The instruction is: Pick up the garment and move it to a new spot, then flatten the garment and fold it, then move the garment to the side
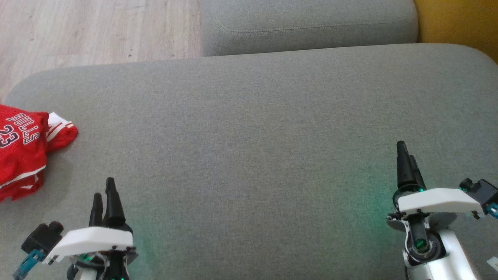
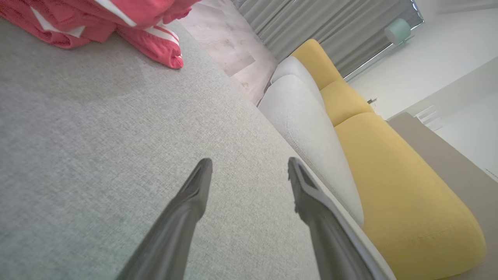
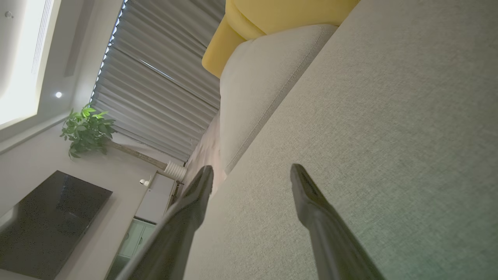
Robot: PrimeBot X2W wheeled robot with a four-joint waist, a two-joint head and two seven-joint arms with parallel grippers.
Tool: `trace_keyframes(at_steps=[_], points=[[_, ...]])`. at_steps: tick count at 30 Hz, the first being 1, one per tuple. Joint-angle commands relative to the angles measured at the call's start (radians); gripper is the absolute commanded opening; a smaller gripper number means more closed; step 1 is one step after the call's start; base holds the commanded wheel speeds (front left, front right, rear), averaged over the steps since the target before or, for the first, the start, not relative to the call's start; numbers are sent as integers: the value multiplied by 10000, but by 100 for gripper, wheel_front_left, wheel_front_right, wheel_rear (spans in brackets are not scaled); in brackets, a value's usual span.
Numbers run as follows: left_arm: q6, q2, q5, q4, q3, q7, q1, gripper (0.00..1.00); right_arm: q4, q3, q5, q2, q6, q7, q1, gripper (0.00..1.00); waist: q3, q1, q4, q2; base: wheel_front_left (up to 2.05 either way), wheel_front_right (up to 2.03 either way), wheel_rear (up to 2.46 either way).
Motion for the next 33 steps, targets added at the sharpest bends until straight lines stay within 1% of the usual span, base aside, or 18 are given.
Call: trace_keyframes(at_steps=[1, 2, 11, 33], points=[[76, 194, 475, -207, 59, -171, -606, 100, -239, 168, -468, -140, 37, -186, -607, 100, -8, -1, 9, 0, 0, 0, 0], [76, 194, 475, -207, 59, -171, -606, 100, -239, 168, -468, -140, 37, -186, -607, 100, -8, -1, 9, 0, 0, 0, 0], [272, 290, 1770, 3, -74, -436, -636, 100, -26, 409, -1793, -67, 42, -451, -687, 100, -24, -1, -44, 0, 0, 0, 0], [588, 533, 4653, 364, -925, -1081, -837, 100, 415, 897, -4938, -8, 56, -1099, -998, 100, -59, -1, -168, 0, 0, 0, 0]])
